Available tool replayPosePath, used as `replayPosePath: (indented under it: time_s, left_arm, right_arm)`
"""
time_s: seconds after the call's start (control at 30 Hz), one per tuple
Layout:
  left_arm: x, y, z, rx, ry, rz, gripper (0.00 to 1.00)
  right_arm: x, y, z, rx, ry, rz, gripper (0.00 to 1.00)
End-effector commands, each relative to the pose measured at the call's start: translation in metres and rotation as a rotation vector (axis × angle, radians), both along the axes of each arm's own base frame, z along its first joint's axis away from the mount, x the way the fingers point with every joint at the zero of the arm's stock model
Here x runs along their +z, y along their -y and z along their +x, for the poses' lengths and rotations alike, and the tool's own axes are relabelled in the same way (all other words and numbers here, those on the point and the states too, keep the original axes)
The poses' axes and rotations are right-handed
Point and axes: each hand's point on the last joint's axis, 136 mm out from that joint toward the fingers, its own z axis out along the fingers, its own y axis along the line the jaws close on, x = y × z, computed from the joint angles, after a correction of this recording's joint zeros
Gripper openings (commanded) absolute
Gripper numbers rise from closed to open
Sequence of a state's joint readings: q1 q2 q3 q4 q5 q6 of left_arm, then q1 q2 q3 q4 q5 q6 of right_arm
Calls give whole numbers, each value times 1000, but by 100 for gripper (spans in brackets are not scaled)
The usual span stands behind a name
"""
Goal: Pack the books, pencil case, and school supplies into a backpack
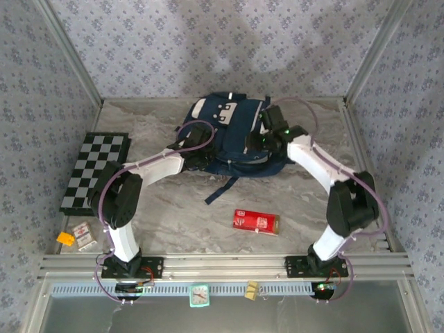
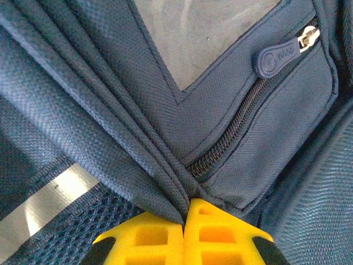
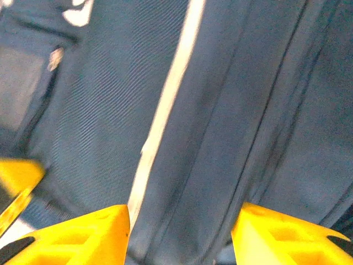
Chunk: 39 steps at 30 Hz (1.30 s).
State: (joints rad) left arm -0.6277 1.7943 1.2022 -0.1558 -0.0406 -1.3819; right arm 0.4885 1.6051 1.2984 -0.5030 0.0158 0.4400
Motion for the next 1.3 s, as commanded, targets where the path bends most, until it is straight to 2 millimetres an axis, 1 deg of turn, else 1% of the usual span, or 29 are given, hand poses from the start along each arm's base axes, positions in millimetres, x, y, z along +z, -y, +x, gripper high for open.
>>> replayPosePath:
  time_s: [0.0,0.1,0.17,0.23,0.27,0.33,0.37,0.47,0.53,0.6,0.7,0.77,0.83,0.87,0.9,0.97,1.1,1.23,1.27]
  left_arm:
    - [30,17,-1,-40,51,-60,0]
    - [27,17,-2,-36,44,-65,0]
    - [27,17,-2,-31,43,-65,0]
    - [27,15,-2,-26,42,-62,0]
    - [29,15,-2,-24,48,-63,0]
    - [32,13,-2,-23,59,-58,0]
    - [32,11,-3,-21,58,-54,0]
    - [33,12,-3,-18,65,-69,0]
    - [34,14,-2,-25,67,-78,0]
    - [34,15,-2,-27,65,-74,0]
    - [34,14,-2,-25,66,-75,0]
    - [34,15,-1,-27,69,-77,0]
    - [35,15,-1,-30,71,-76,0]
    - [35,14,-1,-29,72,-72,0]
    - [36,13,-1,-26,72,-67,0]
    - [37,12,0,-27,81,-61,0]
    - [36,5,2,-22,84,-34,0]
    - [32,-13,7,8,85,19,0]
    - [32,-17,9,13,87,28,0]
  right_arm:
    - [-28,-14,-40,-6,-80,-62,51]
    - [-36,-61,-47,80,-73,-53,46]
    - [-41,-79,-49,90,-78,-79,46]
    - [-48,-87,-48,78,-75,-94,46]
    - [-51,-87,-47,54,-79,-104,45]
    - [-57,-79,-43,-14,-85,-138,44]
    - [-60,-76,-40,-41,-77,-144,41]
    - [-64,-78,-26,-78,-46,-114,37]
    - [-70,-75,-21,-114,-53,-152,36]
    - [-69,-74,-15,-139,-32,-166,35]
    - [-67,-82,-6,-142,30,-138,33]
    - [-70,-96,-1,-100,58,-123,33]
    - [-79,-94,-1,-113,29,-160,31]
    - [-82,-91,-2,-124,20,-177,28]
    - [-84,-90,-2,-125,22,-181,25]
    - [-87,-92,-7,-108,28,-171,23]
    - [-82,-84,-15,-106,25,-184,14]
    - [-77,-67,-24,-104,11,-214,4]
    - [-76,-62,-27,-102,6,-211,3]
